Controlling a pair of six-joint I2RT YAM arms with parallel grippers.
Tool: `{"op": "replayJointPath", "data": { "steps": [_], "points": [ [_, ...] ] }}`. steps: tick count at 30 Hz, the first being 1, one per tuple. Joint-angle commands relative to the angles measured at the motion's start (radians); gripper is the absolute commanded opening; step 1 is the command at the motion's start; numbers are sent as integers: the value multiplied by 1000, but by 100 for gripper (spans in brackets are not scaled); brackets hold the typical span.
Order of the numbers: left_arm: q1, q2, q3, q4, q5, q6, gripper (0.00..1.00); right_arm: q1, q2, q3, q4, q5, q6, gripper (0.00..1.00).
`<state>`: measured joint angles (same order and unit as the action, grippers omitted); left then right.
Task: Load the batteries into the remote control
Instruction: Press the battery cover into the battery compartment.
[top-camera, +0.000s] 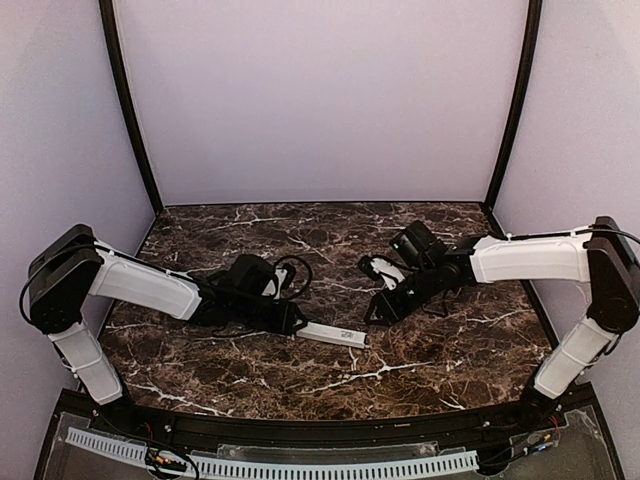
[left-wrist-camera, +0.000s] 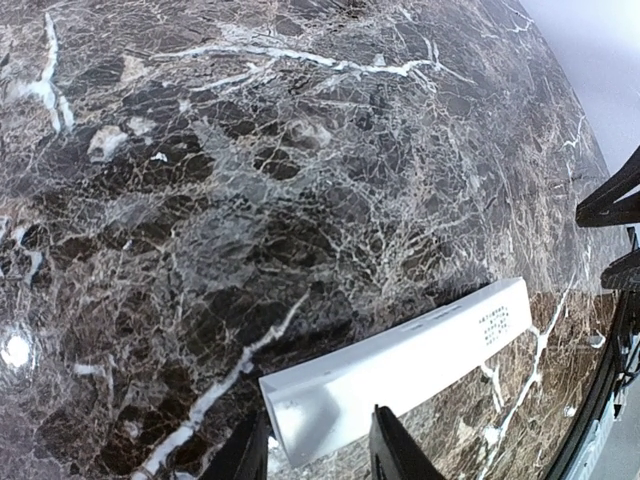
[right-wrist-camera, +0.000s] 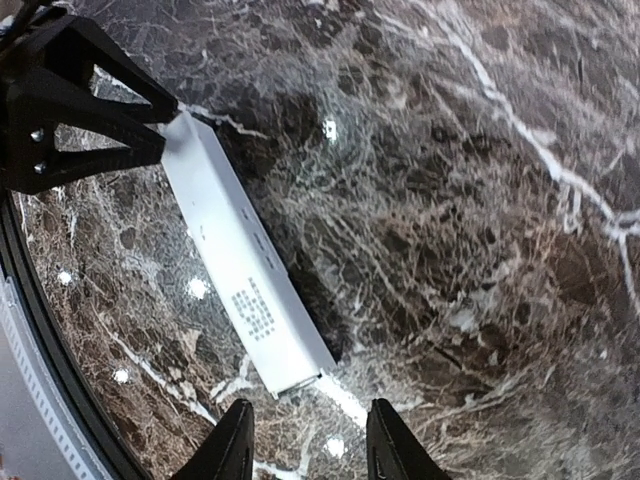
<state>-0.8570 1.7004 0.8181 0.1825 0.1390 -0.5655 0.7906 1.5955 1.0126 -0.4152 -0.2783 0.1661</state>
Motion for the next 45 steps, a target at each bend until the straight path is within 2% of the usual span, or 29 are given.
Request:
{"op": "replayJointPath", "data": {
  "steps": [1, 8, 18, 45],
  "points": [
    [-8, 1, 14, -31, -14, 19, 36, -14, -24, -86, 34, -83, 183, 38],
    [-12, 3, 11, -32, -22, 21, 35, -14, -32, -193, 180, -158, 297, 36],
    [-15, 7, 11, -29, -25, 23, 33, -14, 12, -212, 283, -171, 369, 35],
    [-25, 29, 19, -41, -40, 36, 25, -13, 94, -180, 321, -164, 386, 33]
  ]
}}
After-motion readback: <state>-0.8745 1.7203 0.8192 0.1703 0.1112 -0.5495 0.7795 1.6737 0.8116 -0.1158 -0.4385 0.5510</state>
